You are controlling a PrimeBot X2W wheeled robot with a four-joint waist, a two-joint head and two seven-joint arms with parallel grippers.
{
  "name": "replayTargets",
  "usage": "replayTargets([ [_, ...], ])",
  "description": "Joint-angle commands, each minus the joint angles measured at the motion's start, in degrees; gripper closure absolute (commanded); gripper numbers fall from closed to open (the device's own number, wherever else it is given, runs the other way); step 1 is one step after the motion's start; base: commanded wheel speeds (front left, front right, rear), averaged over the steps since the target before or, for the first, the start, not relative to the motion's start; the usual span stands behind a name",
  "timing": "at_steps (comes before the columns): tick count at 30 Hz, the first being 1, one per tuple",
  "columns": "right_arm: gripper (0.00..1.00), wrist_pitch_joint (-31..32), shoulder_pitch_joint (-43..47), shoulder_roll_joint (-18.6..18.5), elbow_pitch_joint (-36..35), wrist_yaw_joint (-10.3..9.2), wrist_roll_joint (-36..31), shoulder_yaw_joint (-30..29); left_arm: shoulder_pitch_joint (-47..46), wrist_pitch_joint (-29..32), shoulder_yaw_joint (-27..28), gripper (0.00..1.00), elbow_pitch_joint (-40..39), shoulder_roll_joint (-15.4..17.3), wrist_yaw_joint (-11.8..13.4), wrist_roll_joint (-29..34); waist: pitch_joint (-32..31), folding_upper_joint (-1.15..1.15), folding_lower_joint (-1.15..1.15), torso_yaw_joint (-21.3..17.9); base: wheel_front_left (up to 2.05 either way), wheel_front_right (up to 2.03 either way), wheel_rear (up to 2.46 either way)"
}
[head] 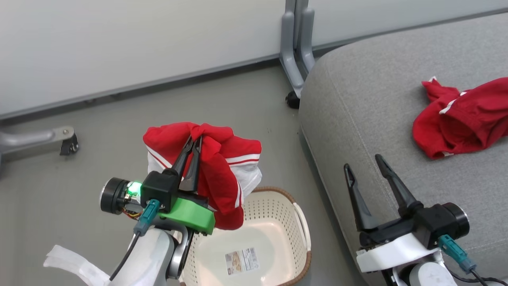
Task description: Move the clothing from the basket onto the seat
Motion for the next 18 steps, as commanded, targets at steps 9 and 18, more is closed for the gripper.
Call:
replayTargets([
  [9, 0.0, -0.17, -0.81, -1.41, -0.51, -0.09, 0.32, 7.51, -2.22, -0.2, 0.19, 1.0, -0.8, -2.52, -3.93, 1.03, -3.66, 0.0, 0.01, 0.27, 0.0, 0.0, 0.0],
  [18, 0.0, -0.17, -6.15, -0.92, 2.21, -0.09, 1.15, 15.6, -8.98, 0.04, -4.13, 1.0, 3.29, -5.72, -6.71, 1.35, -2.5, 0.0, 0.01, 0.33, 0.0, 0.0, 0.0],
])
